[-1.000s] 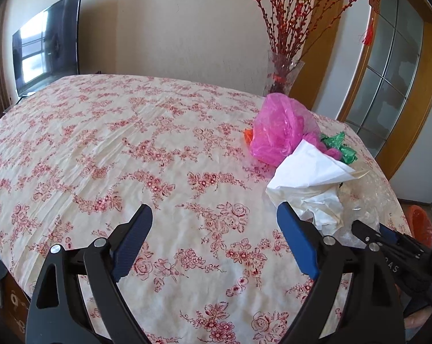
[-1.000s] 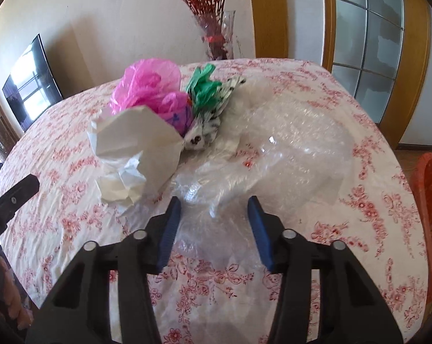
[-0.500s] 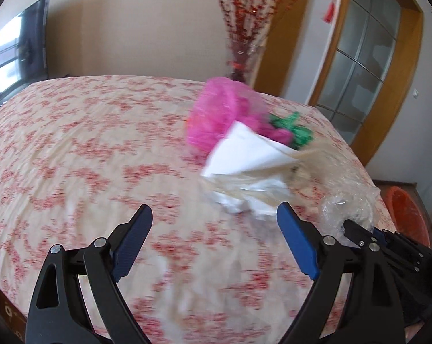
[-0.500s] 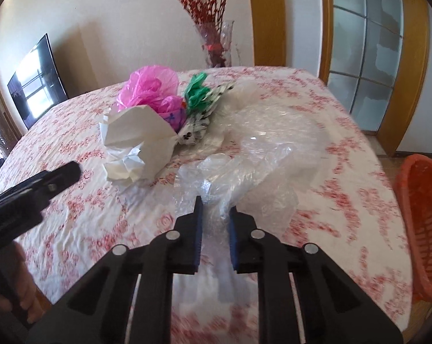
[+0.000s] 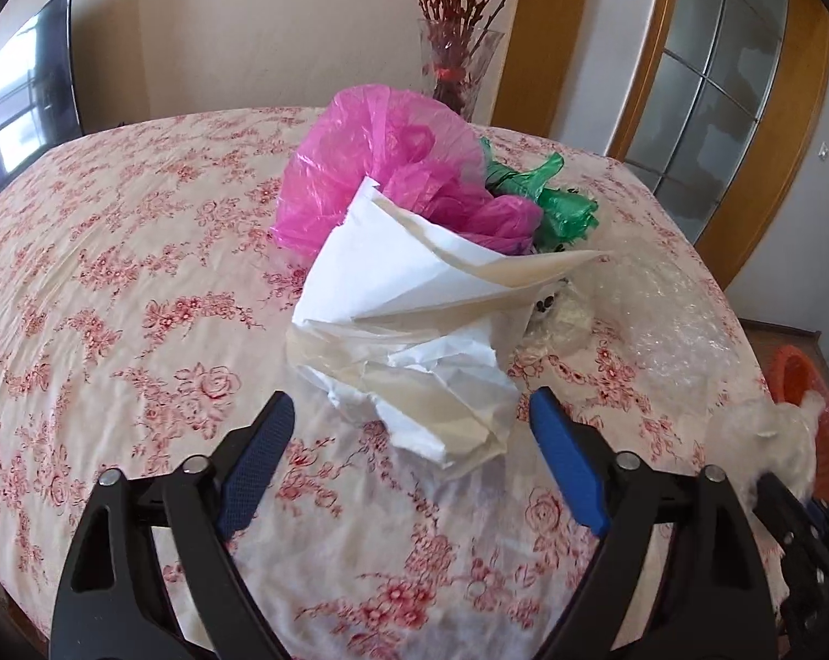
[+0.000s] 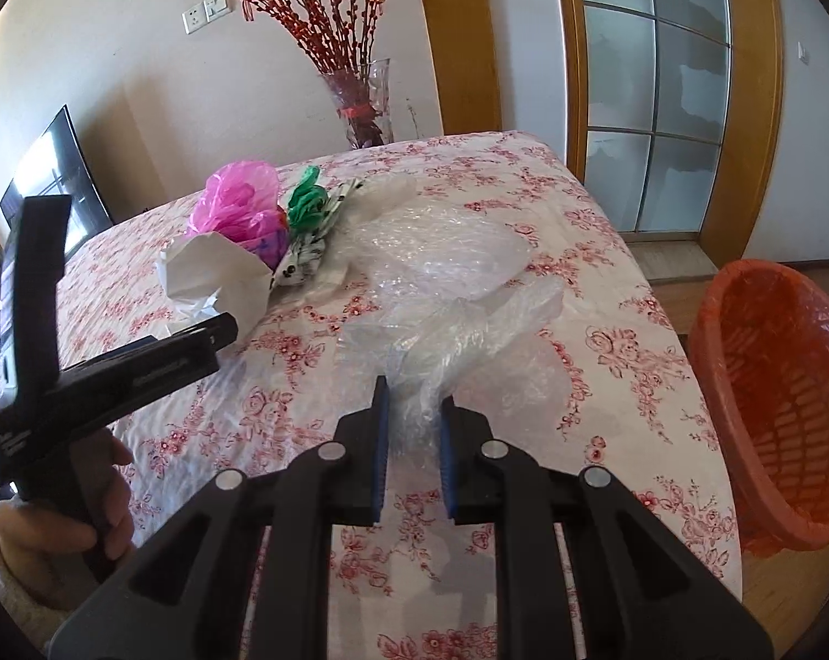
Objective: Collect trash
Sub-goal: 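Grasp the white bag with the left gripper while the right grasps the clear bag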
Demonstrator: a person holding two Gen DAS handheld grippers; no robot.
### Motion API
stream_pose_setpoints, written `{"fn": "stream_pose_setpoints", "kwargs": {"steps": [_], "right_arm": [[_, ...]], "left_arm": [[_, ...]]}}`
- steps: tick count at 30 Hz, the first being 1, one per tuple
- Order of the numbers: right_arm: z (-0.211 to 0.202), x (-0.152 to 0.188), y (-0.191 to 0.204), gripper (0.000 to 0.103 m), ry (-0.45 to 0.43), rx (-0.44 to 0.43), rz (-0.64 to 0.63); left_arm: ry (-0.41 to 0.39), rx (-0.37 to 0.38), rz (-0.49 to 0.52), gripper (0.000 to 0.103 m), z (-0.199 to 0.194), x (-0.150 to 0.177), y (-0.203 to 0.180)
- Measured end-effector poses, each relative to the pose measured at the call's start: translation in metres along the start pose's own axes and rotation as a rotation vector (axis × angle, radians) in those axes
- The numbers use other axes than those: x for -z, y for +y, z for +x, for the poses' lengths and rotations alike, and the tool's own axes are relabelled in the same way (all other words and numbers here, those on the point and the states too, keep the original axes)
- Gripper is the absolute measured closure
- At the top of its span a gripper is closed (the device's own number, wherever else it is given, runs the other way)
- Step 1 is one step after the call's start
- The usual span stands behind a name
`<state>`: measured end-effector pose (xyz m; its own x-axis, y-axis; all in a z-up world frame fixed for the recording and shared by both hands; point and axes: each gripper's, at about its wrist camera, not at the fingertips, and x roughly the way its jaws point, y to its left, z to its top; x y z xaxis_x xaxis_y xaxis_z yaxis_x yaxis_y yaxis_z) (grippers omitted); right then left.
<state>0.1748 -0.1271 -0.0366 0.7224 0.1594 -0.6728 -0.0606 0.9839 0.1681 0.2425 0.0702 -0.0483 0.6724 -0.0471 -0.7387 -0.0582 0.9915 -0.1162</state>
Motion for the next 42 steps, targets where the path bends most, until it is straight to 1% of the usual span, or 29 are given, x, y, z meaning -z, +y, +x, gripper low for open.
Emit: {"fn": "stream_pose_setpoints", "kwargs": {"steps": [2,3,5,6,7,8,10,17,26,34,42], "right_arm": [[0.0,0.001,-0.002,0.087,0.001,0.0,0.003],[0.001,0.001,-0.002,0.087,0.001,0.0,0.004],[0.0,0.001,-0.003,0.087,0.001,-0.001,0.008],[0.0,0.002,-0.003,0.087,0.0,-0.001,0.01],[-0.001,0.002,-0.004,0.087,-0.001,-0.001,0.011],[-0.002,0.002,-0.004,0.087,-0.003,0.0,0.012],[-0.003,0.002,-0.005,0.087,-0.007,0.001,0.013],[-0.011,0.0,-0.01,0.087,-0.026,0.006,0.023],[-0.035,-0.003,-0.023,0.087,-0.079,0.022,0.037],[-0.066,-0.007,-0.052,0.087,-0.153,0.074,0.077],[-0.096,-0.008,-0.088,0.087,-0.23,0.149,0.119]], "left_arm": [[0.003,-0.009,0.002,0.03,0.003,0.001,-0.002],[0.009,-0.011,0.002,0.036,0.006,0.001,-0.003],[0.011,-0.005,-0.005,0.038,0.007,0.001,-0.002],[0.007,0.002,-0.006,0.041,0.007,0.002,-0.001],[0.005,0.009,-0.006,0.049,0.005,0.002,-0.001],[0.003,0.016,-0.007,0.059,0.004,0.003,0.0],[0.012,0.033,-0.011,0.059,0.002,0.004,0.001],[-0.003,0.076,-0.016,0.06,-0.005,0.006,0.007],[-0.063,0.125,0.018,0.06,-0.038,0.003,-0.002],[-0.106,0.206,0.074,0.06,-0.066,0.002,-0.035],[-0.116,0.3,0.141,0.06,-0.078,0.0,-0.078]]}}
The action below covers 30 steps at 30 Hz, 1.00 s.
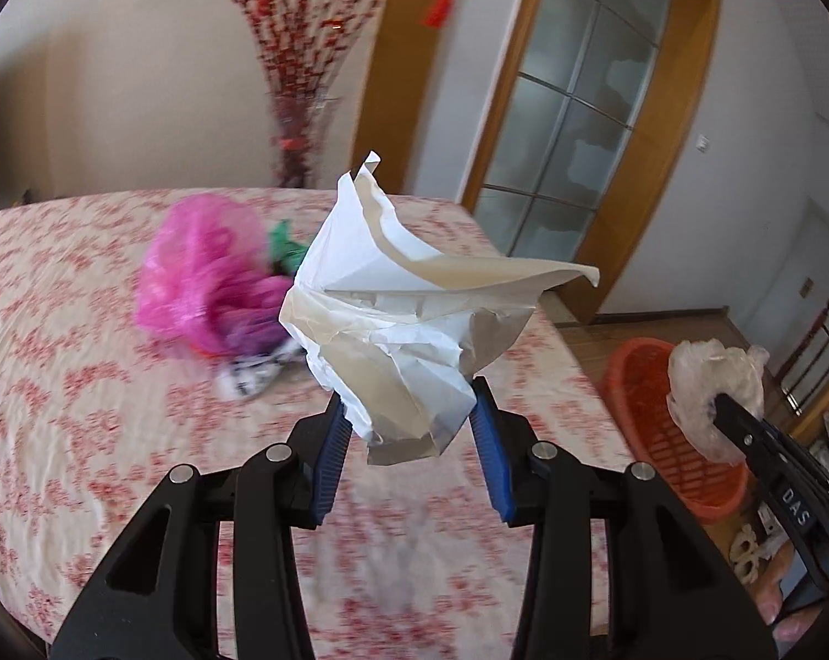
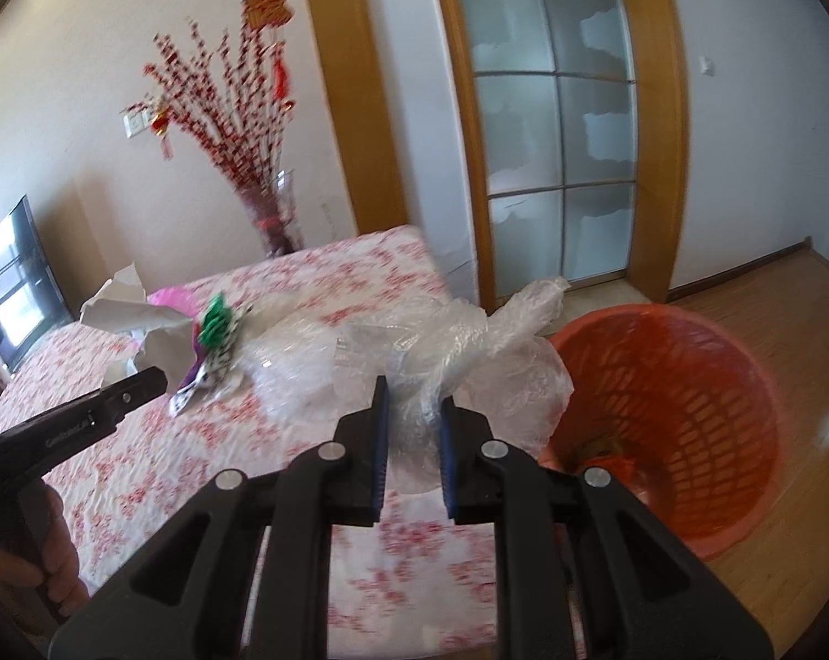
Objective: Collect trash
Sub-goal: 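Grasp the white bag with the left gripper while the right grasps the clear bag, then carry both bags over the red wastebasket and open both grippers to drop them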
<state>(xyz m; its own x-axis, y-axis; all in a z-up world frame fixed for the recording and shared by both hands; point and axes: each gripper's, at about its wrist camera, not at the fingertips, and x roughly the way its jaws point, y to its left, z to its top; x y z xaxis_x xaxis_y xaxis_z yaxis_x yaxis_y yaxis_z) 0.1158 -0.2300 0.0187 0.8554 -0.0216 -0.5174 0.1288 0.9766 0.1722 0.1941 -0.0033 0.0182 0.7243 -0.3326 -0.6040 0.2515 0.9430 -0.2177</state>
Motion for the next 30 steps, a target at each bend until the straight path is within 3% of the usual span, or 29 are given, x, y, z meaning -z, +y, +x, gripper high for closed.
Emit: {"fn": "stream_pose_setpoints", "kwargs": {"steps": [15,30], "right_arm": [[-0.024,-0.008,-0.096,0.087,-0.062,0.143,0.135],[-0.015,0.001,-0.175,0.087,-0.057,0.224,0.247]], "left_arm": [[0.065,0.203,0.149,0.06,0.052,-0.005,-0.114],[0.137,0.312,0.266,0.06,0.101,0.005,-0.2]]}}
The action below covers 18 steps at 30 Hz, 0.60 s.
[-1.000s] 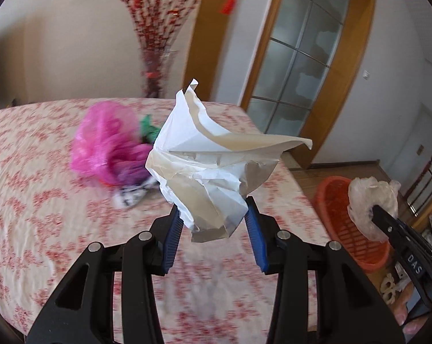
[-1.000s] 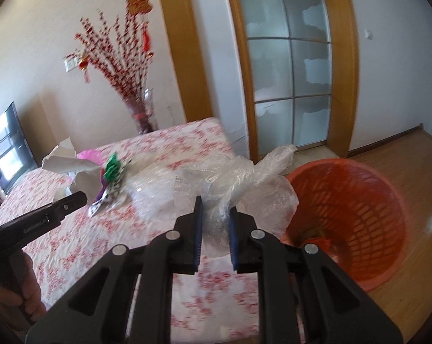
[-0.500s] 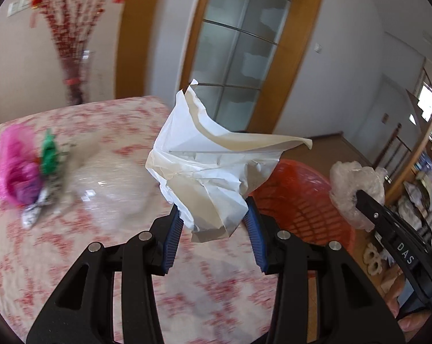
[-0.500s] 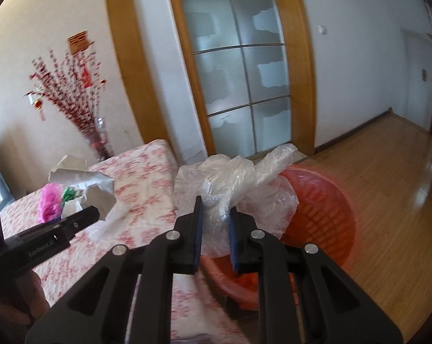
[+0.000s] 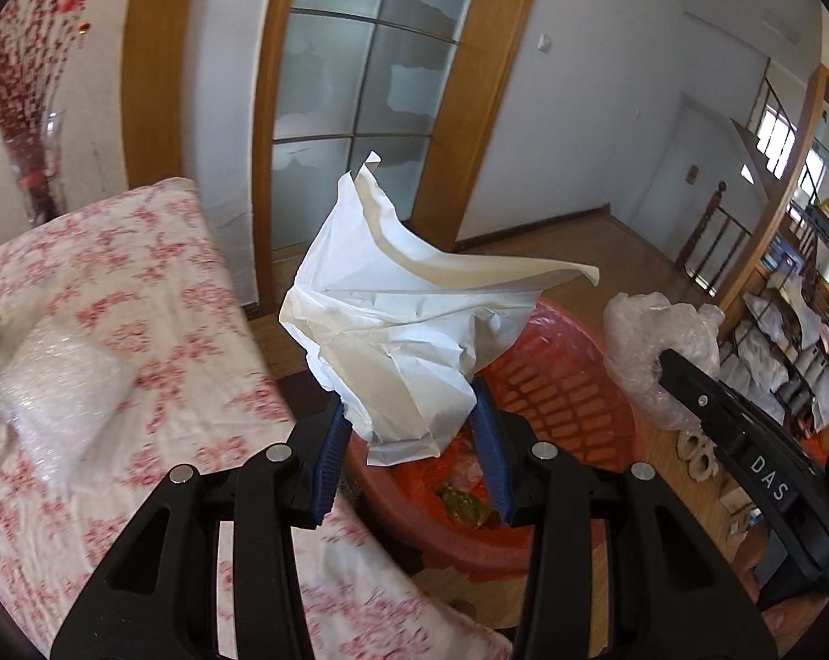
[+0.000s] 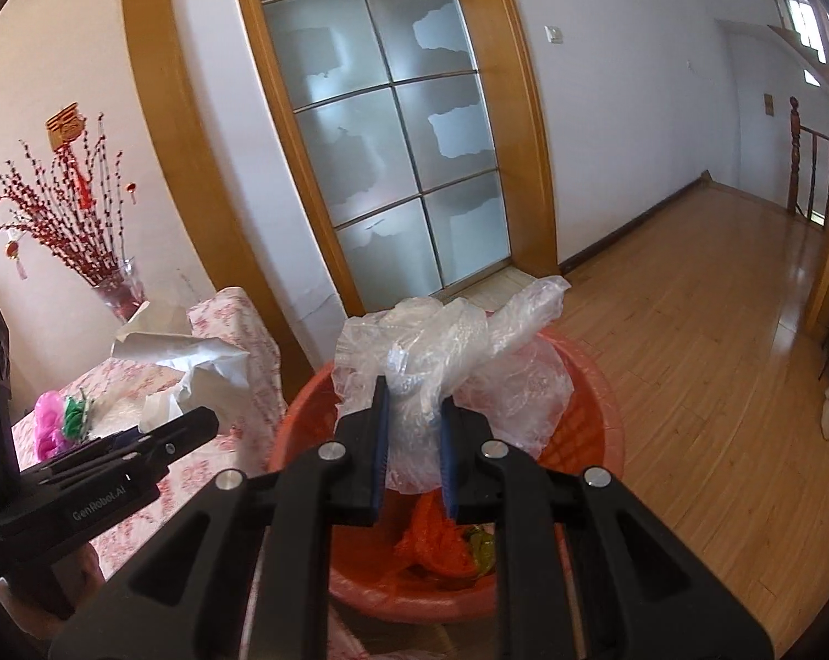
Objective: Collect trash
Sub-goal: 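Carry both bags over the red wastebasket and open both grippers to drop them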
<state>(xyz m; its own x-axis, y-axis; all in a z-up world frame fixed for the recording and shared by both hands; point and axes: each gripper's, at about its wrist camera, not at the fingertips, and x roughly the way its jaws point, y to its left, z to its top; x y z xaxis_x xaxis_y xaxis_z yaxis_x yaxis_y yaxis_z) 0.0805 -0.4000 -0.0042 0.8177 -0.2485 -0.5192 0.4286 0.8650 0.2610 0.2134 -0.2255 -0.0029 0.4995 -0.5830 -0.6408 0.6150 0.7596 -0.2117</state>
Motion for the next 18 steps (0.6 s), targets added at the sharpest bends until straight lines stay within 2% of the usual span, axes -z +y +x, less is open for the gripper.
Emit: {"fn": "stream_pose_setpoints", "kwargs": {"steps": [11,14,18], "right_arm": [[0.026,-0.005,-0.02,0.086,0.025,0.002,0.042],[0.029,-0.007,-0.026,0.081,0.029,0.0,0.051],[0.035,-0.008,-0.026,0.074,0.04,-0.007,0.064]], "left_arm": [[0.063,0.044,0.029,0.06,0.03,0.004,-0.021],[0.071,0.051,0.041,0.058,0.035,0.004,-0.026],[0.093,0.046,0.033,0.046,0.044,0.005,-0.024]]}}
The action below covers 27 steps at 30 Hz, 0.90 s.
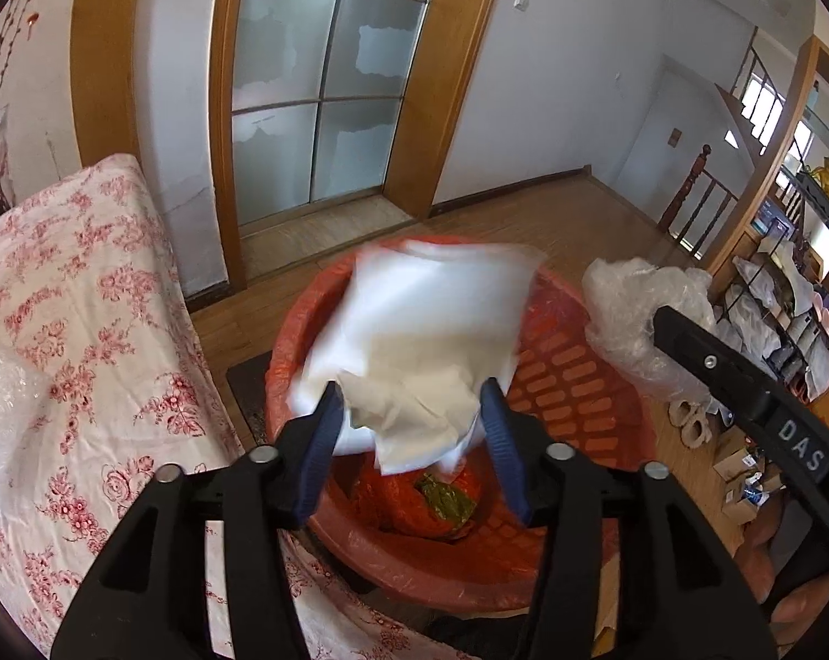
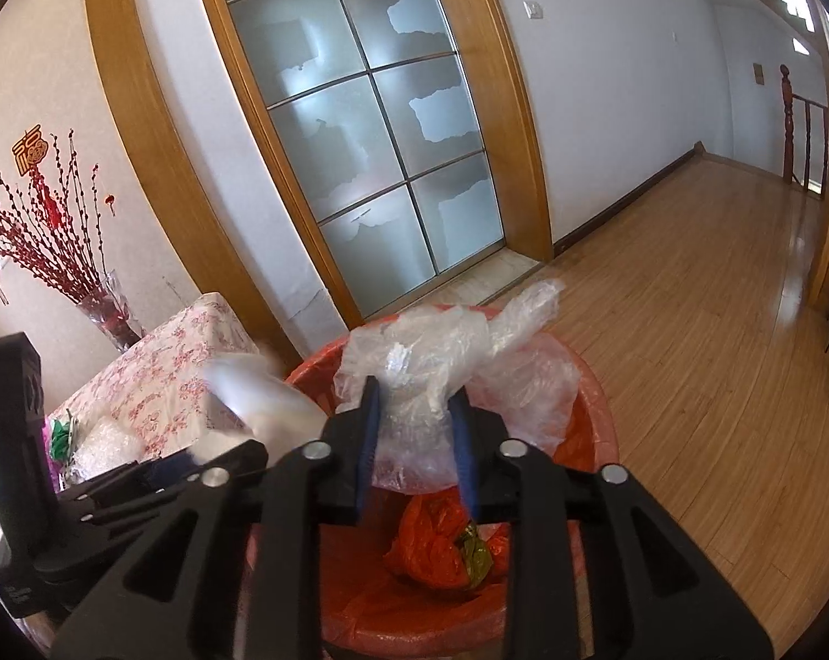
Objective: Collect trash
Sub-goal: 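Carry both bags over the red wastebasket and open both grippers to drop them, then move both grippers back to the table toward the pink bag and bubble wrap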
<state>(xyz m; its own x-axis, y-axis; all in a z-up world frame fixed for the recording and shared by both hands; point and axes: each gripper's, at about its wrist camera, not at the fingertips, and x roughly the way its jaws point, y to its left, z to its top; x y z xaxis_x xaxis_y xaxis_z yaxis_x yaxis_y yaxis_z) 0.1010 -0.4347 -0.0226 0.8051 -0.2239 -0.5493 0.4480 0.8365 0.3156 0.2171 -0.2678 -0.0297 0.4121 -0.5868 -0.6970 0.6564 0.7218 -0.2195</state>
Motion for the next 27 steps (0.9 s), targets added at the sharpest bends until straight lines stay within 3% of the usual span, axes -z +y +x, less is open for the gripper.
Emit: {"fn": "stream_pose_setpoints", "kwargs": {"steps": [6,18,27], "right_arm": [[0.002,0.005,-0.001,0.071,0.017,-0.001,0.016],[-0.009,0.009,0.009,0.053,-0.005,0.022,-0.002],[-0.017,0.014,0.041,0.052,-0.001,0.002,-0.065]], "left_arm": [[0.008,-0.03,-0.044,0.04,-0.001,0.004,0.014],[-0.035,-0.134,-0.099,0.034,-0.033,0.016,0.055],[-0.065,-0.209,-0.125,0.03,-0.061,0.026,0.084]]}}
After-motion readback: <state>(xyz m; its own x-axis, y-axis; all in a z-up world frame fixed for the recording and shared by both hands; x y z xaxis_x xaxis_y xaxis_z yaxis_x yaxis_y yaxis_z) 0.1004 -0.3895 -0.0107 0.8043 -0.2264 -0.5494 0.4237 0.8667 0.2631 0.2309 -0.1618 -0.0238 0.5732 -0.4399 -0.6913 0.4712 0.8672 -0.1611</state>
